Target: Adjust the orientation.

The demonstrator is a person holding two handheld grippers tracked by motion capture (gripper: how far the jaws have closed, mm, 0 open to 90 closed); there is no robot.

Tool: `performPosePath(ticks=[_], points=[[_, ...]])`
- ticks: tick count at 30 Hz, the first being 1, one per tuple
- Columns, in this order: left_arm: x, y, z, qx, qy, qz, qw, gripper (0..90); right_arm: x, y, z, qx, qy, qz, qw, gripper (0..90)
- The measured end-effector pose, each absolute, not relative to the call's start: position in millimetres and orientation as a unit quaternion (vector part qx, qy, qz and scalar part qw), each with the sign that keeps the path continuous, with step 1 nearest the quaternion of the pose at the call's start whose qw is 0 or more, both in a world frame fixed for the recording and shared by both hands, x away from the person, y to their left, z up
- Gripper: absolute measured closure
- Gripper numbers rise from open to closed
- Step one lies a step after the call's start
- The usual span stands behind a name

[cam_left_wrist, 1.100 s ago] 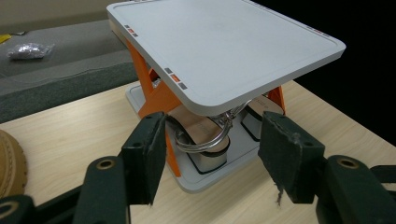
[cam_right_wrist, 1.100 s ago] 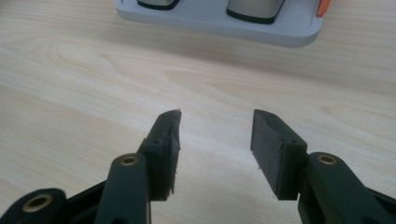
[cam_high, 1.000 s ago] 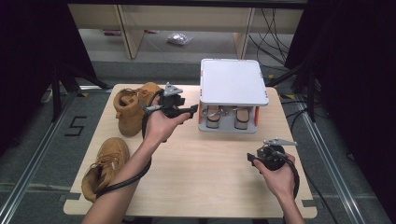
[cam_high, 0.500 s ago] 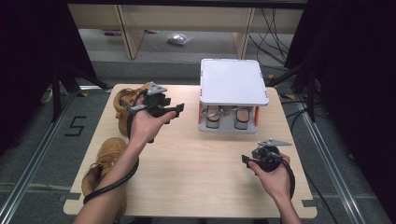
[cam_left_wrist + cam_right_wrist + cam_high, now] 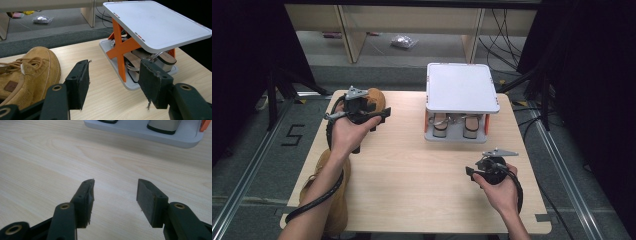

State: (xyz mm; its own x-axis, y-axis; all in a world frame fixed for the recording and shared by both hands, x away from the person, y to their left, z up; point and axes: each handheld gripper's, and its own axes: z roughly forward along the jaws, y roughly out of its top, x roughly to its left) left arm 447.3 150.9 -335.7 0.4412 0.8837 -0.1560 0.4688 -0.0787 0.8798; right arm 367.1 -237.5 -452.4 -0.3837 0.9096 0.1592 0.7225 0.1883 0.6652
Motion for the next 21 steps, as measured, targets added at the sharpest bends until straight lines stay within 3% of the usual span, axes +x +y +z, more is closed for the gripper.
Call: performPosePath(ticks=[21], points=[[438.3, 171.8, -343.8, 0.71, 0.493, 0.229, 0.448, 41.0, 370.3, -231.1, -457.1, 0.525, 0.773, 0.334, 0.125, 47.3]])
